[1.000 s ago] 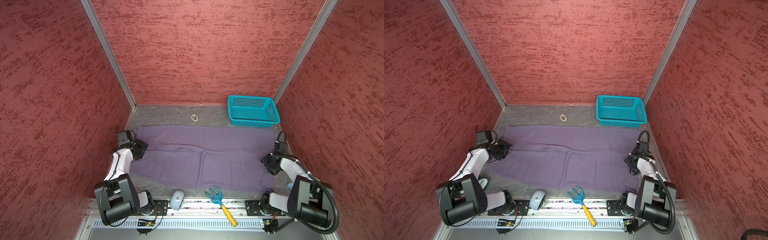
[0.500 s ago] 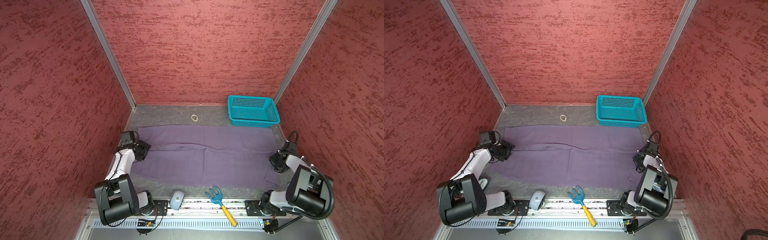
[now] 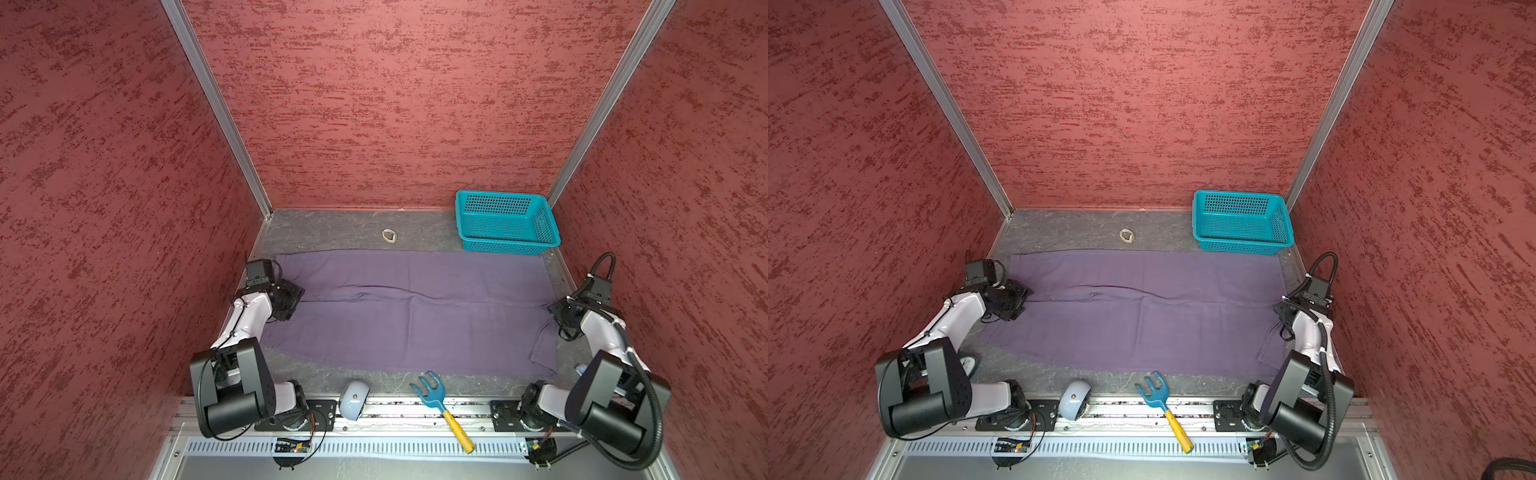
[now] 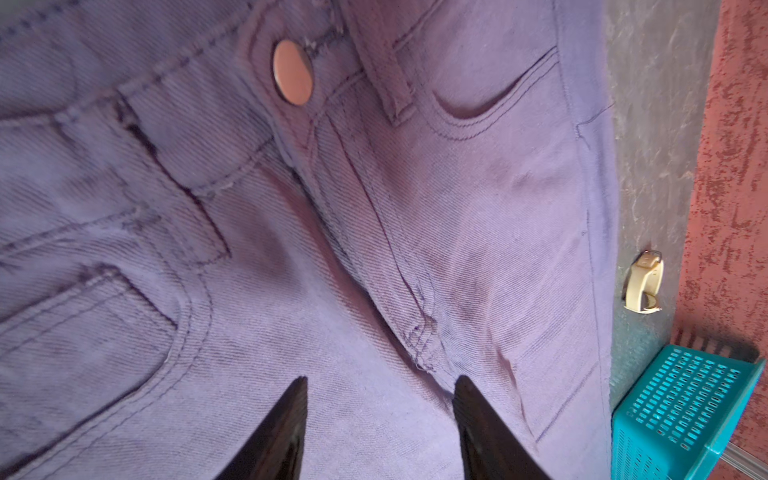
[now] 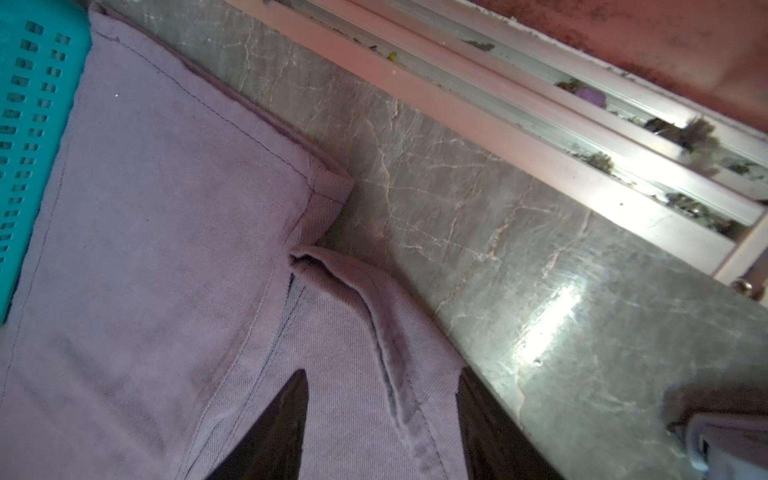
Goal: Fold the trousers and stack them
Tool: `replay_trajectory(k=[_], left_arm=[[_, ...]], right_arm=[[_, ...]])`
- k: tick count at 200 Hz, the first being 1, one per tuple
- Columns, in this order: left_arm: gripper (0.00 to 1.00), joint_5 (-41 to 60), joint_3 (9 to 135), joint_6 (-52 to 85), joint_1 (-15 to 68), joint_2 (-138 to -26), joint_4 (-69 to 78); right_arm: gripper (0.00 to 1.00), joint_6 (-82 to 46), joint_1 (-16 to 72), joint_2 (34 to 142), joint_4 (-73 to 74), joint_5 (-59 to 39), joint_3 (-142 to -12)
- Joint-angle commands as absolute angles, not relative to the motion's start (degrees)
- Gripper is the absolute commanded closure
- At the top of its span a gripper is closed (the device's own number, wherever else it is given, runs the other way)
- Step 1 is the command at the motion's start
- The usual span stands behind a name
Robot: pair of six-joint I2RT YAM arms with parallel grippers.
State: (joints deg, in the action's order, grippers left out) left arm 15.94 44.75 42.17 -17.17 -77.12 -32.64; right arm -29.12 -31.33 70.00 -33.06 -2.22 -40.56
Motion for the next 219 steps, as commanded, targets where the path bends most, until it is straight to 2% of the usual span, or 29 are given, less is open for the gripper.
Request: replay_trajectory(k=[1,47,83,92,105,115,174,219], left_arm=[[0.43,14.8,47.5,41.0,-16.0,-79.8,-33.2],[0.44,13.4,48.6,40.7,-14.6,-80.9,-34.4],[0.43,11.9,48.8,40.0,-14.7,-80.7,-36.4],[0.43,11.8,49.3,40.0,-14.7,-81.0,-36.9],[0.43,11.9,50.4,39.9,-14.7,-81.6,-37.6],[0.43,11.7,51.4,39.6,-14.7,-82.0,-38.4],[0.44,11.7,51.7,38.8,-17.0,-83.6,-39.7],[0.43,11.7,51.5,37.6,-21.0,-79.0,-42.8]], right_arm=[[0.40,-27.5,-31.3,70.1,-35.3,-1.2,-39.7],[0.43,-28.0,-30.6,75.3,-29.4,-7.6,-37.1],[0.45,-28.1,-26.1,76.8,-27.4,-5.7,-35.3],[0.56,-28.3,-26.1,77.2,-26.5,-5.9,-34.6],[0.88,-28.4,-26.1,78.2,-25.0,-6.6,-34.0],[1.00,-28.5,-26.1,78.8,-24.9,-6.5,-34.0],[1.00,-28.2,-26.5,72.4,-30.0,0.3,-39.7],[1.00,-28.0,-27.4,68.5,-31.4,5.3,-42.4]])
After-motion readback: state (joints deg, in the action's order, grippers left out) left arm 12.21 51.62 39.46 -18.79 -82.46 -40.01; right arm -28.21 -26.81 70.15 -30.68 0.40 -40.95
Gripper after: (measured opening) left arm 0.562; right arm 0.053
